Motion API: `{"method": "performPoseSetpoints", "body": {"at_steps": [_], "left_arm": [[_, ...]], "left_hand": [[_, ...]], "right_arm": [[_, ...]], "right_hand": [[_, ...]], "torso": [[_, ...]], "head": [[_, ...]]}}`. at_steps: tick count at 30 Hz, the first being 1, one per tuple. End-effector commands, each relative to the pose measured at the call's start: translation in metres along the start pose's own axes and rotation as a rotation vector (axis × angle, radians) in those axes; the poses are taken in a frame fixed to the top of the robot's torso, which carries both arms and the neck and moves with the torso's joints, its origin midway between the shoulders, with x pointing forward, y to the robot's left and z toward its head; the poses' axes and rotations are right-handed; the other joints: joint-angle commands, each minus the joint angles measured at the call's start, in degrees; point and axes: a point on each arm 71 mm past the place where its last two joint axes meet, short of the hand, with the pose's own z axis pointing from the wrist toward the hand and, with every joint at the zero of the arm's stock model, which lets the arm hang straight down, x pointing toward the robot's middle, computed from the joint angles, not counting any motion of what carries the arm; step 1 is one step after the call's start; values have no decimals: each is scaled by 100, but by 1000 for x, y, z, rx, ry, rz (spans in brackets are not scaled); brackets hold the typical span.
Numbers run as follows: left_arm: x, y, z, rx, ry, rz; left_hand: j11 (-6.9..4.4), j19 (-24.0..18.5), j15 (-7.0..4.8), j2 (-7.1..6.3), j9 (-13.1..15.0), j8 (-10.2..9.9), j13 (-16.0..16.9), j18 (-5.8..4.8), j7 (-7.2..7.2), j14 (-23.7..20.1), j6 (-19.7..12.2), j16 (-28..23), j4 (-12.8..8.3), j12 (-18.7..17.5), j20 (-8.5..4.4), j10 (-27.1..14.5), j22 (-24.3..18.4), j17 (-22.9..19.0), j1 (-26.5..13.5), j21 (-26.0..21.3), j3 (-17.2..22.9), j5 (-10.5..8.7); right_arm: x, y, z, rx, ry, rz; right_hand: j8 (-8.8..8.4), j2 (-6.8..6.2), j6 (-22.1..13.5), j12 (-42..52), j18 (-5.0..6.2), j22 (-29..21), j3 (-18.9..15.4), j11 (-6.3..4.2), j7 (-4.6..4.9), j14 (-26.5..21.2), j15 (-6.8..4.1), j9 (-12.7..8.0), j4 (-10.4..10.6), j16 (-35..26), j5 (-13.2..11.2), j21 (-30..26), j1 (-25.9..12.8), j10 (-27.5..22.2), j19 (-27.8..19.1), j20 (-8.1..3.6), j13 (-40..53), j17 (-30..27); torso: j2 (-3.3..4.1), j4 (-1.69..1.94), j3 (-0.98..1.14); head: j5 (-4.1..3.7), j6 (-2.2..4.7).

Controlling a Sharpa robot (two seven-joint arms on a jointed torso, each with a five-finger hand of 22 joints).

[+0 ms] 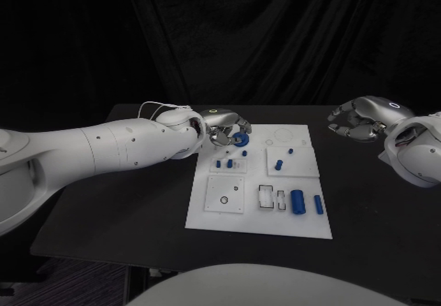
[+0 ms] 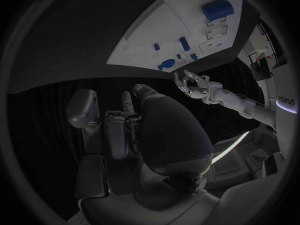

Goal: Assemble the parts on the task board

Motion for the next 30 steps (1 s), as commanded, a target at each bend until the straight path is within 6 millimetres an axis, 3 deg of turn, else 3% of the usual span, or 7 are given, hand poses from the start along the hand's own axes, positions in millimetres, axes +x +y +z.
{"method": "performPoseSetpoints", "body": {"at_steps": [1,10,18,30], "left_arm": [[3,-9,5,98,20,97],[7,-12,16,99,48,181],[13,-12,19,91,67,192],[18,-11,18,77,96,185]], "left_hand": [[-28,93,-38,-1,-112,22,-68,-52,-82,34,102,-9,0,58,-27,56,1047,-78,-70,49,-113,-110],[-35,50,-36,7,-286,30,-172,-36,-173,-51,257,-76,-59,95,-45,34,1023,-266,-71,-42,-212,-131],[-35,35,-39,-32,-351,38,-165,-32,-178,-96,337,-89,-104,168,-50,49,1018,-332,-80,-74,-283,-161],[-20,10,-27,-31,-417,67,-158,-25,-122,-164,483,-109,-105,248,-46,35,1009,-426,-143,-123,-375,-181]], "right_arm": [[-1,1,-1,-6,-18,2],[0,2,0,-9,-16,3],[0,2,0,-8,-15,3],[0,2,0,-5,-11,2]], "right_hand": [[18,-41,18,-24,70,745,38,22,7,536,28,1,-8,2,34,-5,-2,508,-28,-11,1456,1373],[19,-44,20,-36,71,744,38,22,7,535,27,1,-8,-1,39,-9,-3,492,-29,-11,1445,1371],[19,-47,22,-53,73,741,39,22,8,533,27,0,-8,-8,45,-20,-5,470,-32,-12,1430,1367],[20,-48,23,-61,74,741,39,22,8,531,27,0,-7,-14,49,-24,-7,460,-33,-12,1424,1363]], "torso": [[1,-8,-5],[8,-6,-11],[3,5,2],[-1,3,-2]], "head": [[17,-1],[12,-1],[-14,-1],[-8,-1]]}}
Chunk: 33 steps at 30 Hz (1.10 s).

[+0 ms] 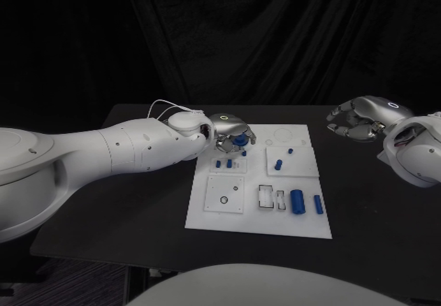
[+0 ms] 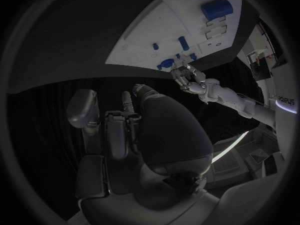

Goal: Assemble the parts on the task board

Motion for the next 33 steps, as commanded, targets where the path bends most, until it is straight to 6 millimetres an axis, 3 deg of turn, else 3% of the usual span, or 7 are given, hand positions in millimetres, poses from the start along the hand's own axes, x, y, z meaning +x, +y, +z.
{"method": "performPoseSetpoints", "body": {"at_steps": [1,10,33], "left_arm": [[3,-3,0,10,24,1],[6,-4,2,16,30,-2],[18,-3,7,2,48,-12]], "left_hand": [[11,-47,-7,-2,-17,50,10,-28,12,-60,84,-34,-2,57,-2,-6,1011,-27,-41,-35,-43,-28],[-29,-11,-31,31,-66,113,26,-35,71,-32,309,30,-35,187,-10,86,1027,-32,-53,-20,-99,-24],[-66,6,-59,95,-150,94,117,-36,61,-33,395,77,-145,402,-34,237,1032,-85,43,-32,-97,61]], "right_arm": [[0,0,0,-1,-9,0],[0,1,1,-5,-8,-1],[0,1,1,-6,-11,0]], "right_hand": [[20,-48,23,-35,74,742,39,22,8,531,27,0,-7,-14,26,-24,-7,461,-33,-12,1424,1363],[22,-49,26,-52,78,737,41,22,9,525,27,0,-6,-32,33,-48,-10,438,-41,-12,1409,1353],[24,-52,30,-66,84,729,44,23,10,518,26,0,-6,-57,40,-82,-13,421,-51,-13,1397,1338]], "torso": [[-3,1,-2],[-2,7,-1],[-4,0,1]], "head": [[5,-1],[17,-1],[1,-1]]}}
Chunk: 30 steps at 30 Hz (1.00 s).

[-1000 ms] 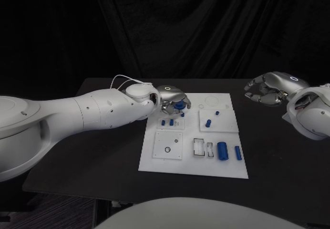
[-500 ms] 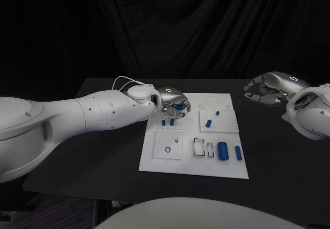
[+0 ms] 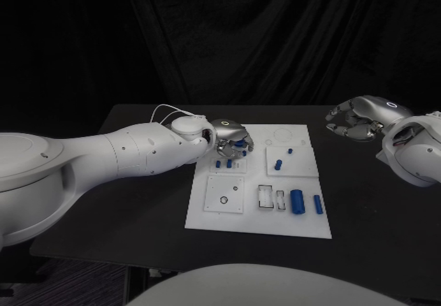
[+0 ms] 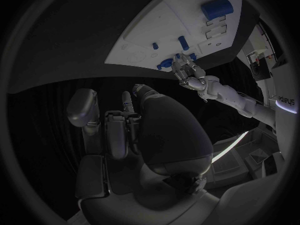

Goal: Assemble the parts on the task board

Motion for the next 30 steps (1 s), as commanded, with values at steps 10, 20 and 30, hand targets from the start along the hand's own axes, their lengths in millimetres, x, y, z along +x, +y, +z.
{"method": "performPoseSetpoints", "body": {"at_steps": [10,20,30], "left_arm": [[4,-3,2,3,-10,-1],[6,-3,2,2,-21,-1],[7,-2,1,1,-53,4]], "left_hand": [[-49,-11,-64,80,-36,52,6,-29,-8,-77,221,21,-141,137,-59,255,1026,-86,117,-43,58,80],[-135,42,-124,138,-35,119,50,-41,-1,-27,443,82,-239,322,-102,594,1045,-104,146,-1,58,108],[-237,94,-203,222,-6,194,53,-51,68,50,650,116,-336,373,-146,764,1059,-120,207,37,87,176]], "right_arm": [[-1,1,0,-13,-20,2],[-1,1,0,-12,-19,1],[-1,1,0,-12,-18,1]], "right_hand": [[26,-52,36,-22,84,730,31,23,11,518,26,0,9,-35,22,-17,-14,434,-29,7,1405,1338],[26,-52,36,-22,84,730,31,23,11,518,26,0,9,-35,22,-17,-14,434,-29,7,1405,1338],[31,-50,45,-16,83,732,37,22,10,518,26,1,6,-33,29,-14,-12,441,-26,7,1409,1339]], "torso": [[1,-1,-3],[-3,-2,-1],[-2,0,0]], "head": [[2,-1],[12,-1],[10,-1]]}}
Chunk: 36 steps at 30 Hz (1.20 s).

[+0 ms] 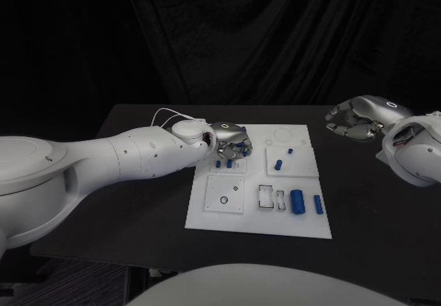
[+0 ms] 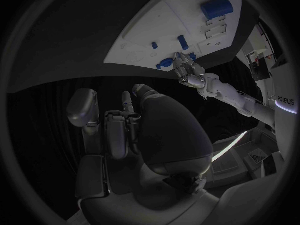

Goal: Assemble the parts on the task board

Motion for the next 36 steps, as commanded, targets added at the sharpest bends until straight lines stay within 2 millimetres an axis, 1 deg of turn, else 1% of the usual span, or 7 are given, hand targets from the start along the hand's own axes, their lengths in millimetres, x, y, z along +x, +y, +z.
{"method": "performPoseSetpoints", "body": {"at_steps": [1,7,11,17,26,30,36], "left_arm": [[-2,-1,0,10,-45,10],[-4,0,-4,16,-96,21],[-6,1,-11,20,-143,27],[-12,2,-26,20,-181,29],[-33,11,-51,-5,-204,38],[-35,16,-59,-27,-194,35],[-33,22,-62,-52,-172,31]], "left_hand": [[-7,39,-35,63,10,33,0,-56,-9,40,59,38,-78,32,-41,71,1066,8,63,50,19,65],[-54,73,-70,80,22,66,-12,-65,37,89,152,68,-115,34,-63,127,1078,26,82,85,16,71],[-68,167,-102,48,44,127,-103,-89,97,221,347,140,-123,-40,-99,272,1110,79,38,182,-26,81],[-65,188,-101,24,40,123,-190,-94,108,249,404,142,-89,-128,-113,358,1114,61,-23,196,-49,80],[-80,190,-111,2,50,142,-300,-93,97,276,499,148,-65,-250,-122,412,1111,56,-65,184,-66,57],[-80,205,-113,0,52,143,-306,-98,98,295,508,164,-64,-252,-124,432,1118,77,-68,202,-69,54],[-72,206,-113,-15,51,138,-320,-97,104,297,508,164,-55,-269,-125,442,1118,67,-85,201,-83,36]], "right_arm": [[0,0,0,-5,-14,0],[0,0,0,-5,-13,0],[-1,-1,-1,-3,-13,0],[-1,-3,-2,4,-10,-1],[-1,-4,-2,10,-6,-2],[0,-5,-2,12,-6,-3],[1,-4,-2,9,-2,-3]], "right_hand": [[31,-50,45,-17,82,728,37,22,10,518,25,1,6,-33,30,-14,-12,441,-26,7,1409,1339],[31,-50,45,-17,82,728,37,22,10,518,25,1,6,-33,30,-14,-12,441,-26,7,1409,1339],[33,-52,49,-17,84,727,42,22,12,516,25,1,1,-40,35,-23,-11,441,-26,6,1409,1334],[32,-55,47,-20,84,726,43,22,12,515,25,0,1,-45,36,-25,-12,437,-26,6,1406,1332],[31,-57,45,-23,84,726,44,22,12,513,25,-1,1,-51,36,-26,-13,433,-26,6,1403,1328],[31,-57,45,-23,84,726,44,22,12,513,25,-1,1,-51,36,-26,-13,433,-26,6,1403,1328],[28,-58,41,-30,86,723,46,22,11,511,25,-2,0,-56,37,-41,-15,424,-31,6,1397,1325]], "torso": [[0,-2,0],[1,-1,2],[0,5,1],[-2,6,0],[-6,14,1],[-9,7,4],[-4,7,2]], "head": [[6,-1],[38,-1],[33,-1],[33,-1],[35,-1],[23,-1],[23,-1]]}}
